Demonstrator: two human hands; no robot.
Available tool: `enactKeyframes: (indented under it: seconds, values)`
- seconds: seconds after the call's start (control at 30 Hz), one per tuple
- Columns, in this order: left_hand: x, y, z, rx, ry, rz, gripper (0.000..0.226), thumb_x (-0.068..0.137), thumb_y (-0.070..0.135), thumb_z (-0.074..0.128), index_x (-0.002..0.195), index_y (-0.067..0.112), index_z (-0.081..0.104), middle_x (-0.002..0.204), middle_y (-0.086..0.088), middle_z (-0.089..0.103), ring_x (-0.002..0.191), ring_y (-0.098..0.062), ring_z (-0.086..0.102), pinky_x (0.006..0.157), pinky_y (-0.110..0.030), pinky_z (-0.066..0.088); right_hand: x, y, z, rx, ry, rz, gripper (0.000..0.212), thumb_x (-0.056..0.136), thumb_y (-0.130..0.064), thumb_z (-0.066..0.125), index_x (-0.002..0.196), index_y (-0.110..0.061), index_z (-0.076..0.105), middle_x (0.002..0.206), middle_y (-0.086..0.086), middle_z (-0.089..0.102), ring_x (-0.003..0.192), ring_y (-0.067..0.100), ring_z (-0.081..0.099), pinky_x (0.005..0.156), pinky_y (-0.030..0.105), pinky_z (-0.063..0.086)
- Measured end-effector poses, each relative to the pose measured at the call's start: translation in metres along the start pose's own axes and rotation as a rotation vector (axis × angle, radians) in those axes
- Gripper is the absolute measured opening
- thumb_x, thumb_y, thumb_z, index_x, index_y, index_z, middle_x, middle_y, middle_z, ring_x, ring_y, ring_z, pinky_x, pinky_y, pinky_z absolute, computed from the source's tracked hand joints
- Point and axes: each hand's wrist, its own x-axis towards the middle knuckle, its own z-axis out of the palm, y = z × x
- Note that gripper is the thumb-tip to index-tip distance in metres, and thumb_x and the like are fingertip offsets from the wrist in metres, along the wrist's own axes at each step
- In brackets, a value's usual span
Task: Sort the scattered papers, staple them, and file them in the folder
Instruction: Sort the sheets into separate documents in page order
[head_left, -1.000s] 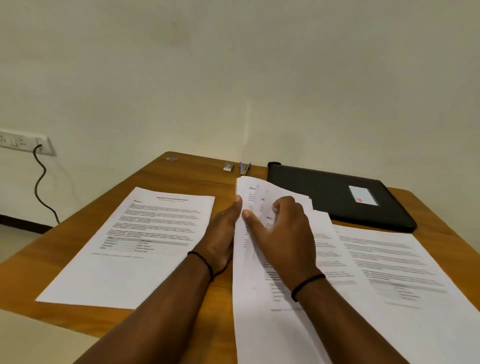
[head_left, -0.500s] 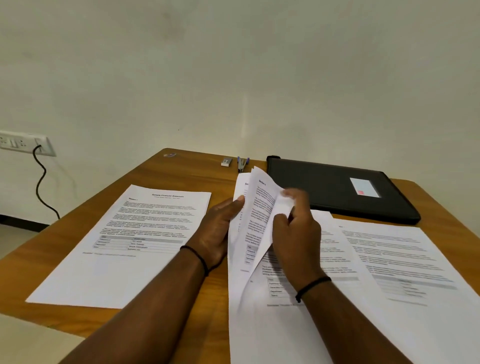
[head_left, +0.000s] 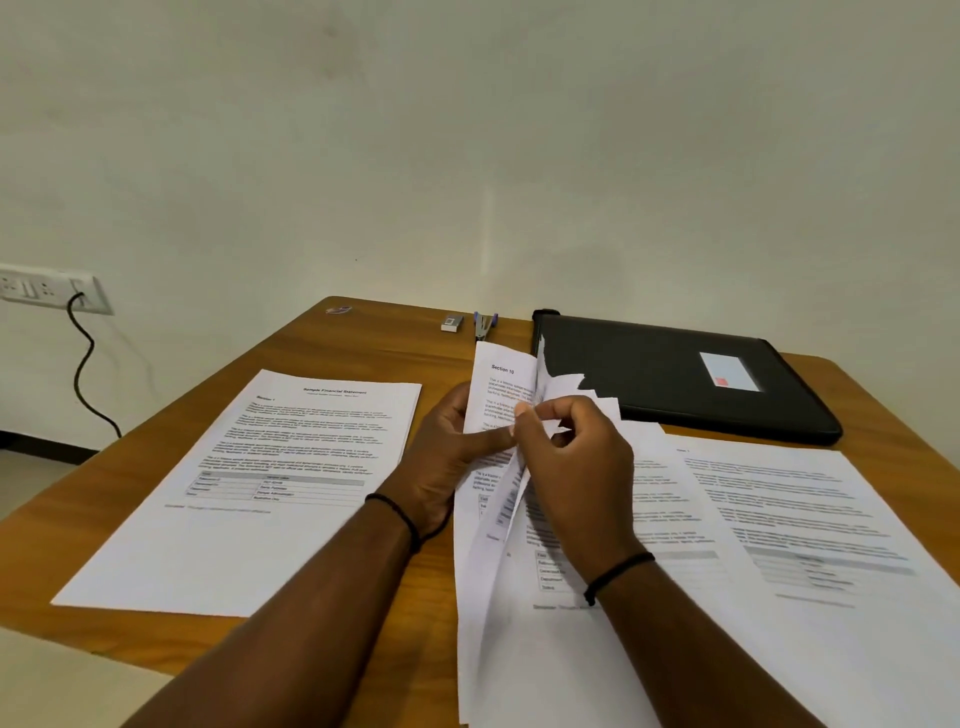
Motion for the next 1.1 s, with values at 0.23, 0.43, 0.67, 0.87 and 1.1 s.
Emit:
enactKeyframes:
  seconds: [0.23,0.43,0.67,0.87,1.1]
  values:
    - [0.003,-0.004,-0.001,0.467,0.242,0.188,0.032,0.096,0.029,0.063,0.126,0.036,0.055,0.127,0.008,0.063,0.104,-0.012,0.065,0.086,-0.027,0.056,-0.002,0.001,0.003,0.013,-0.004,0.016,0.031,0.091,-0.053,0.054,0.083,-0.025,0.065,0.087,-0.009,0.071,0.068,0.006,0.067,0.054,0.009,0.045]
    - [0.0,0.008,-0.002,0.269,0.265,-0.068,0.029,0.101,0.041,0.047,0.093,0.023,0.07,0.092,-0.003,0.076,0.081,-0.023,0.074,0.078,-0.036,0.059,0.002,0.011,0.006,-0.088,-0.059,-0.012,0.014,0.096,-0.031,0.062,0.103,-0.023,0.071,0.109,-0.006,0.073,0.085,0.006,0.068,0.066,0.013,0.055]
    - [-0.001,0.01,-0.007,0.086,0.231,-0.182,0.018,0.093,0.021,0.067,0.102,0.007,0.073,0.098,-0.008,0.077,0.088,-0.031,0.075,0.09,-0.057,0.056,0.005,0.014,0.005,-0.062,0.006,-0.004,0.018,0.096,-0.024,0.063,0.111,-0.018,0.071,0.114,-0.004,0.071,0.094,0.007,0.067,0.065,0.006,0.049]
    - [-0.008,0.016,-0.001,0.087,0.21,-0.106,0.047,0.08,0.051,0.064,0.107,0.014,0.071,0.098,-0.009,0.076,0.087,-0.034,0.074,0.085,-0.059,0.057,0.002,0.012,0.004,-0.05,-0.002,-0.004,0.021,0.094,-0.027,0.066,0.113,-0.019,0.071,0.115,-0.005,0.07,0.079,0.002,0.064,0.052,0.001,0.042]
    - [-0.006,0.012,0.003,0.004,0.137,-0.148,0.03,0.092,0.03,0.065,0.118,0.016,0.069,0.112,-0.006,0.074,0.096,-0.034,0.072,0.088,-0.057,0.056,-0.001,-0.001,0.001,-0.017,-0.022,0.004,0.061,0.077,-0.072,0.053,0.109,-0.023,0.069,0.106,-0.01,0.07,0.078,0.005,0.064,0.054,0.002,0.04]
